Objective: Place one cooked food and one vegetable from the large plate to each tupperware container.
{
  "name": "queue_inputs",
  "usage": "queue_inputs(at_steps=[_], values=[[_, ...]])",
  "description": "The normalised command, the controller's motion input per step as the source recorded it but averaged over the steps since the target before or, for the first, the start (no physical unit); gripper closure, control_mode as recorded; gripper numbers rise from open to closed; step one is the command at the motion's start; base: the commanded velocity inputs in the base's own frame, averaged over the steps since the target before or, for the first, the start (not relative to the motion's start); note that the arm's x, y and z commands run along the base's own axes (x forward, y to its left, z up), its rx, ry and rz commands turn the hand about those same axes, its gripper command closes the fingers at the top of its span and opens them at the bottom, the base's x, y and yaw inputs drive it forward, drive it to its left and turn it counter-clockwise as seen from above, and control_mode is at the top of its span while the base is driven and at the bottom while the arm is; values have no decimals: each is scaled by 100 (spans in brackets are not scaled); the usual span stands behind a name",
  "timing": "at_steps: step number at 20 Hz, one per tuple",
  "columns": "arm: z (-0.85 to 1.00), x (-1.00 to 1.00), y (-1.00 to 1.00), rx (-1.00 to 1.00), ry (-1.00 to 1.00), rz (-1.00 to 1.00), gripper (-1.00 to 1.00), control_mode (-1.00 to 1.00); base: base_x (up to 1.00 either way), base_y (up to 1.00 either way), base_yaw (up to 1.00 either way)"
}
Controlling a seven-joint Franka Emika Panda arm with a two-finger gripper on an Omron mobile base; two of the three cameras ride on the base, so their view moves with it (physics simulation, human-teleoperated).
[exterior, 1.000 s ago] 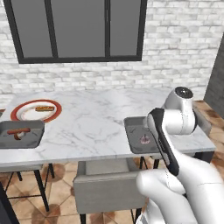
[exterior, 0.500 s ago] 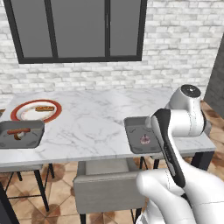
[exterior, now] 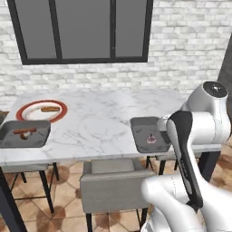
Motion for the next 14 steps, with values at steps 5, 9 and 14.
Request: queue_inputs(at_steps=[5, 9, 14], values=[[0, 0, 0, 0, 0, 0, -100, 100, -63, 100, 5], [0, 0, 0, 0, 0, 0, -100, 100, -36, 100, 8], [0, 0, 0, 0, 0, 0, -100, 100, 0, 100, 1]])
